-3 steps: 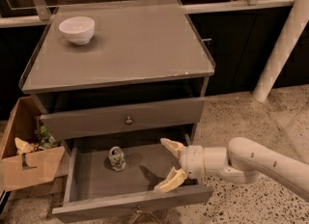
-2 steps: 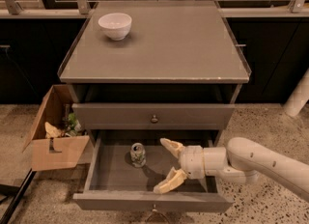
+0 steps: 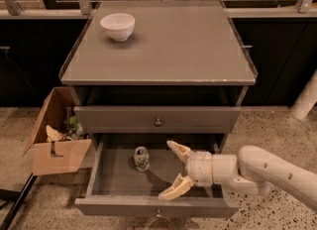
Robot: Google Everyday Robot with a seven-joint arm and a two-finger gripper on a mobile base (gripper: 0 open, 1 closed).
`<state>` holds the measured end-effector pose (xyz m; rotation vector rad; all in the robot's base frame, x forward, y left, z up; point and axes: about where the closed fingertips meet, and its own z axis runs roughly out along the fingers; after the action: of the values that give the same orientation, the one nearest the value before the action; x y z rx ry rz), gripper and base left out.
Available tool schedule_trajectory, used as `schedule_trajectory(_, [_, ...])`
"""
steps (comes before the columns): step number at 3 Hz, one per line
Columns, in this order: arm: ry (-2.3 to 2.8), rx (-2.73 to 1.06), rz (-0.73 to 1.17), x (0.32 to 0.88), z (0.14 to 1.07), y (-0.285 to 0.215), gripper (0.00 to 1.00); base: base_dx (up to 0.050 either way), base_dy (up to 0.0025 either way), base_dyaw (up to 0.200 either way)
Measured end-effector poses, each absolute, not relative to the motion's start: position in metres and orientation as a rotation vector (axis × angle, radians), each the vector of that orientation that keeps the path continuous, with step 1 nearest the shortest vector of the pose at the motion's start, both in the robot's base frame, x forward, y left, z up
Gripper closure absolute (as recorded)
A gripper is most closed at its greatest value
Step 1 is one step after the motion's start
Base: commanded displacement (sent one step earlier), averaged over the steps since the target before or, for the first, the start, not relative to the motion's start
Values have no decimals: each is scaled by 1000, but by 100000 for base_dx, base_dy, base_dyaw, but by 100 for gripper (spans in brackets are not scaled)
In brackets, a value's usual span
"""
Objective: Pick 7up can from middle drawer and place on counter
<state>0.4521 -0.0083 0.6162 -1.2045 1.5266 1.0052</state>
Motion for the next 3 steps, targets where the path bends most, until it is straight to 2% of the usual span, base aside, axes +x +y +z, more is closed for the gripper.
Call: schedule_trajectory(3, [1516,-1058,902,474,594,0,0,0,0,0])
